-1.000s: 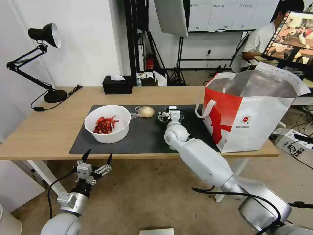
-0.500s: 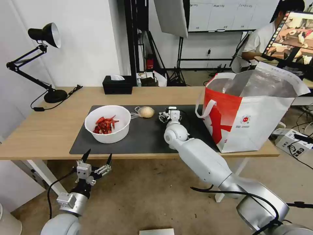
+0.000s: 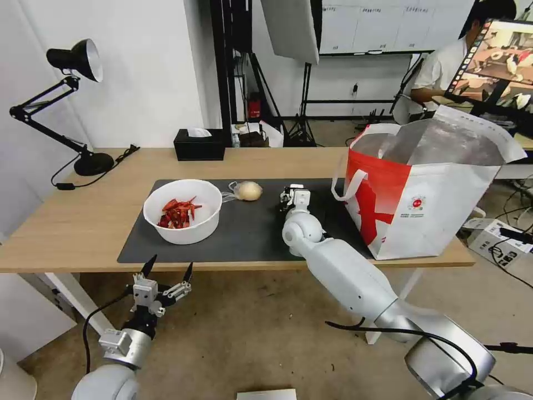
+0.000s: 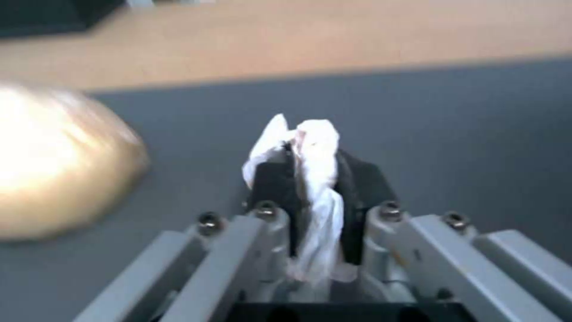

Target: Pick up the trash from the table and place it into the takeout bag.

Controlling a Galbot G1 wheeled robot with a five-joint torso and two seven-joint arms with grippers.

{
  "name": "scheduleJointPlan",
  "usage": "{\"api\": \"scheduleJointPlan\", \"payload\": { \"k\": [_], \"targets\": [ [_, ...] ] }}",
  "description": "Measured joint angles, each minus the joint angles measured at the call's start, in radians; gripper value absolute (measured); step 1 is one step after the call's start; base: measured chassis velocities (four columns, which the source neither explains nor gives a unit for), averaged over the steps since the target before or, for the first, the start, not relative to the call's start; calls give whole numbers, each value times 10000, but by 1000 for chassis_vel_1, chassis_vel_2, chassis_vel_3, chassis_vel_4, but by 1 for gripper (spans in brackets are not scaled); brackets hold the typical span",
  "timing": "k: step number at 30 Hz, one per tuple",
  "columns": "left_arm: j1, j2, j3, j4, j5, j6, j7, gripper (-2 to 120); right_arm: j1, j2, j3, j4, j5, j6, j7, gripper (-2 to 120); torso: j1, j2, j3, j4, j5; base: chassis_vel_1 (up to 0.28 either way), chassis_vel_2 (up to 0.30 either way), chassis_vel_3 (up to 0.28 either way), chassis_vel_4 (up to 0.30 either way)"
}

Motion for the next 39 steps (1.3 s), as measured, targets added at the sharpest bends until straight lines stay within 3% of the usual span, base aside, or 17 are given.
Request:
{"api": "scheduleJointPlan", "payload": {
  "k": [2,7,9,12,14,15,17,22,26,29,39],
  "targets": [
    [-2,2,18,-28,0,0,0,100,-127,-333,-67,670,-305,415,-341,3,1,-1,1,-2,1,0,0,0,0],
    [-3,1,21,-74,0,1,1,100,-319,-783,-158,1571,-673,764,-642,0,0,0,0,-4,0,0,0,0,0],
    [21,13,-15,-120,-10,3,4,100,-737,-1395,-133,2853,-1688,1180,-877,0,0,0,0,-3,1,0,0,0,0],
    [56,46,-48,-152,-18,4,3,100,-991,-1691,3,3484,-2179,1325,-968,0,0,0,0,-4,1,0,0,0,0],
    [139,129,-112,-214,-32,4,3,100,-1325,-2455,257,4787,-2647,1528,-1089,0,0,-1,0,-3,3,0,0,0,0],
    [139,129,-112,-214,-32,4,3,100,-1325,-2455,257,4787,-2647,1528,-1089,0,0,-1,0,-3,3,0,0,0,0],
    [204,193,-140,-339,-171,84,0,100,-1299,-3679,743,6378,-2572,1474,-1130,0,-1,0,0,-4,1,0,0,0,0],
    [157,251,-47,-529,-290,237,0,100,-945,-4472,1310,7073,-1984,1155,-972,0,0,0,0,-4,2,0,0,0,0],
    [62,266,89,-699,-306,380,-6,100,-664,-5056,1915,7336,-1587,411,-104,0,-1,0,0,-3,2,0,0,0,0],
    [7,262,266,-854,-323,486,-15,100,-677,-5598,2478,7393,-1078,-505,1168,0,0,0,0,-4,2,0,0,0,0],
    [-192,290,642,-998,-319,652,-31,100,-1476,-6085,3332,7604,79,-1231,1943,0,0,0,0,-5,3,0,0,0,0]
  ]
}}
